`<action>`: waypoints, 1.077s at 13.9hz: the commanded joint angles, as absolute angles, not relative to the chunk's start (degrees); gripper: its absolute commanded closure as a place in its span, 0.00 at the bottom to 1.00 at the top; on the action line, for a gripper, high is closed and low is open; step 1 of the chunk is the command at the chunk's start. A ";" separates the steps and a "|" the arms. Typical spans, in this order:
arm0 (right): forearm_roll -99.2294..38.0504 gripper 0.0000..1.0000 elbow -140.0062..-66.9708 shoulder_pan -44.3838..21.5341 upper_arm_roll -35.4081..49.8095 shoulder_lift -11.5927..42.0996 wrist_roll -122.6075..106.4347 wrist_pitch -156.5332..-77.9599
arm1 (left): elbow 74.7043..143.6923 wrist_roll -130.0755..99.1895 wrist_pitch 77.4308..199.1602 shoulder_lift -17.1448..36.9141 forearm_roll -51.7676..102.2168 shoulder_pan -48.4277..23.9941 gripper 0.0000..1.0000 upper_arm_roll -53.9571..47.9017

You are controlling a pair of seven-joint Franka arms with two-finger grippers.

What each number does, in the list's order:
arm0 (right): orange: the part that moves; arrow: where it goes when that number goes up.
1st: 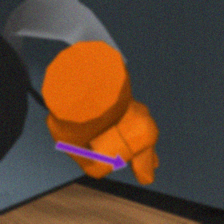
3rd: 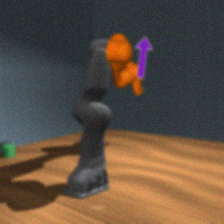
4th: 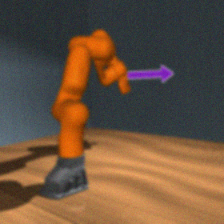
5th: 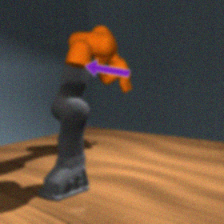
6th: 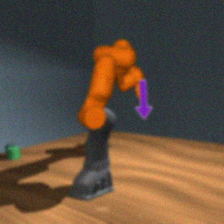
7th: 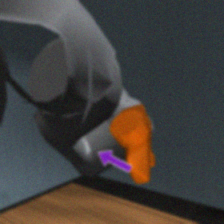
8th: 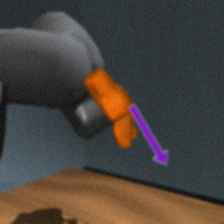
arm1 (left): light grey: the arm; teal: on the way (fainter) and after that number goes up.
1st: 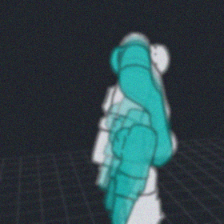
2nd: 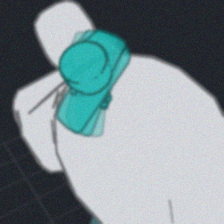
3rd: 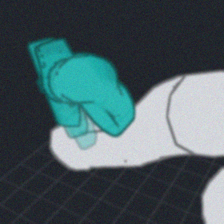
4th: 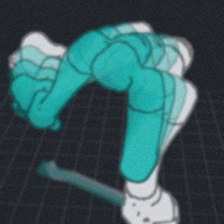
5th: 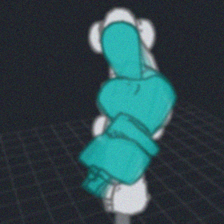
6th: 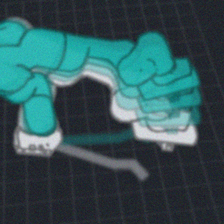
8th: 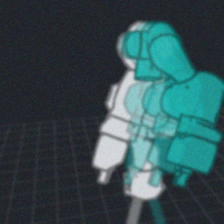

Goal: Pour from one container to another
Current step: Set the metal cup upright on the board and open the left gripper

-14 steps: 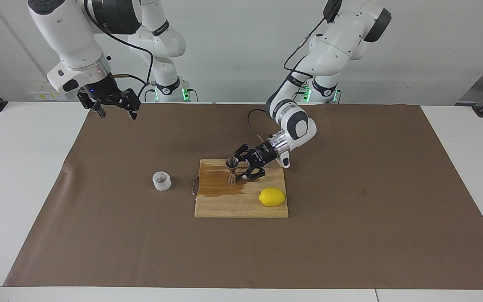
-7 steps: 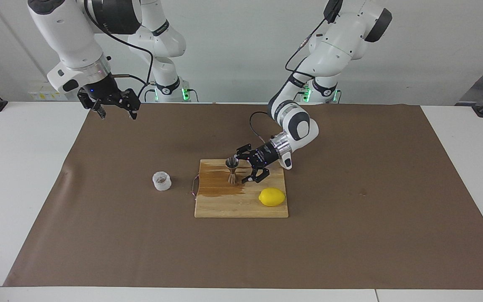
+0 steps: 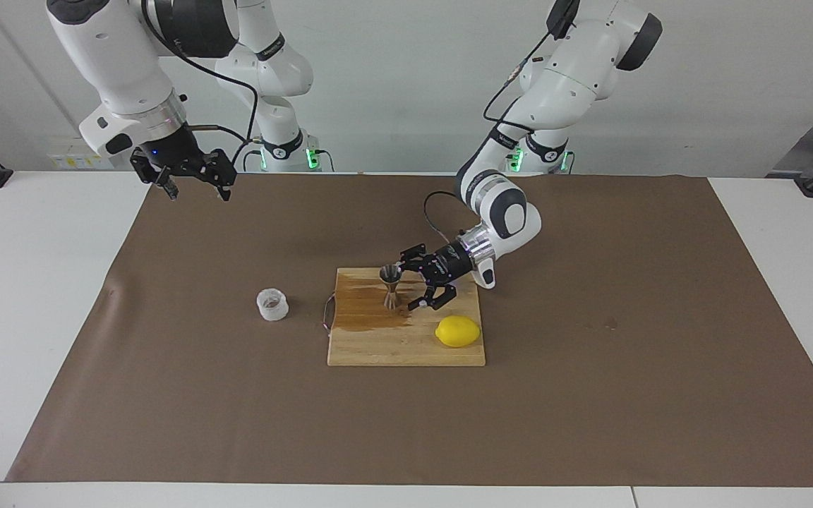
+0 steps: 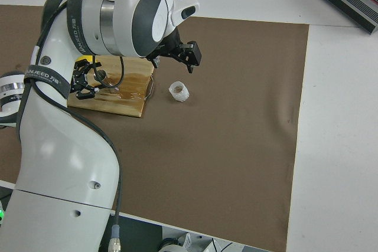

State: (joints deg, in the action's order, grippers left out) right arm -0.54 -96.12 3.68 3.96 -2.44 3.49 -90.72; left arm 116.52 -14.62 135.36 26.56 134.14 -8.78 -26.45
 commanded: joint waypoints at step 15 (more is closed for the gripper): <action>-1.32 0.00 -97.03 4.39 4.31 -3.08 4.13 -91.76 | 118.04 -20.83 134.91 21.10 131.22 0.09 0.00 -38.23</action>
State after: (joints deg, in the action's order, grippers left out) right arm -0.54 -96.12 3.68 3.96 -2.44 3.49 -90.72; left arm 116.50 -18.49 135.07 23.74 131.91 -0.59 -37.32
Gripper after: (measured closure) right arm 0.000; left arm 0.000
